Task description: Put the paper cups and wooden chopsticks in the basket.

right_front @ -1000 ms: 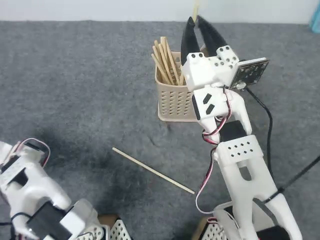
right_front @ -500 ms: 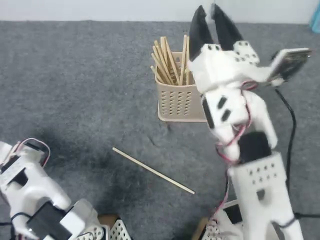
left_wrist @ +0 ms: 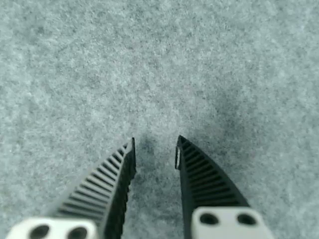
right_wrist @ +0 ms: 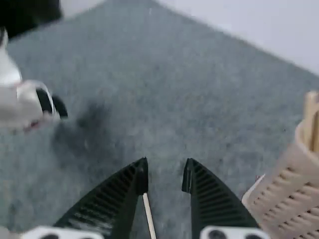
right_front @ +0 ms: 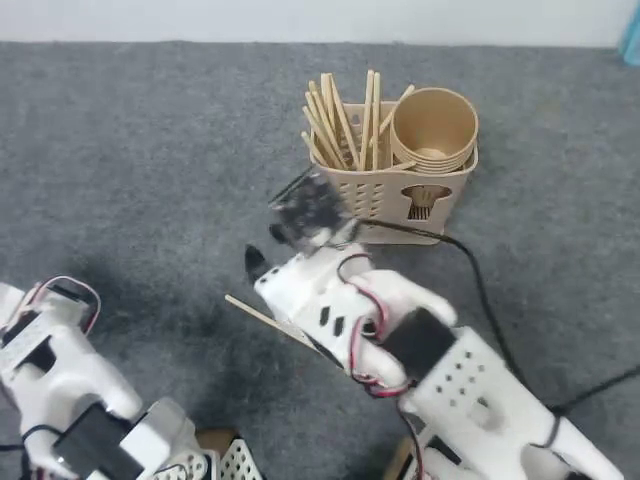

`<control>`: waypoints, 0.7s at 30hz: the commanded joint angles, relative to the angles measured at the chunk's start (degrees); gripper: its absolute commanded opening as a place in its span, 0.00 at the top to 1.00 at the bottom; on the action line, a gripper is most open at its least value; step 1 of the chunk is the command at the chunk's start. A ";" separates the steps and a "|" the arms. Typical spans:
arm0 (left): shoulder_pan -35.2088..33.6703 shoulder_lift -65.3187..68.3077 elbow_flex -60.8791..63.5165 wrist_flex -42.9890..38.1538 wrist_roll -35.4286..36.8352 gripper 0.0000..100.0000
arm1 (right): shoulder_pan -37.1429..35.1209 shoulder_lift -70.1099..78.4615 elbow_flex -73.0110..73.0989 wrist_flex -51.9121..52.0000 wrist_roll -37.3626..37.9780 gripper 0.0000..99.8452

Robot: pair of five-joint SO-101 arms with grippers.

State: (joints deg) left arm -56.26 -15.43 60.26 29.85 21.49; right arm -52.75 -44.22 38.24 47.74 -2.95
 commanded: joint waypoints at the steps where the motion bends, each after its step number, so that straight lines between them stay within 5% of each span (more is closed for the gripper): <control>1: -0.09 -0.18 -2.51 0.09 0.44 0.87 | -0.48 7.78 0.09 0.22 2.64 0.88; 11: -0.26 -0.18 -2.51 0.09 0.44 0.87 | -0.66 38.11 -1.41 -16.04 3.78 0.88; 21: -0.09 -0.18 -2.51 0.00 0.44 0.87 | -3.47 49.98 -7.65 -16.40 3.78 0.88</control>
State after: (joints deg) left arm -56.26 -15.43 60.26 29.85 21.49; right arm -54.15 6.33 33.93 32.35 -0.31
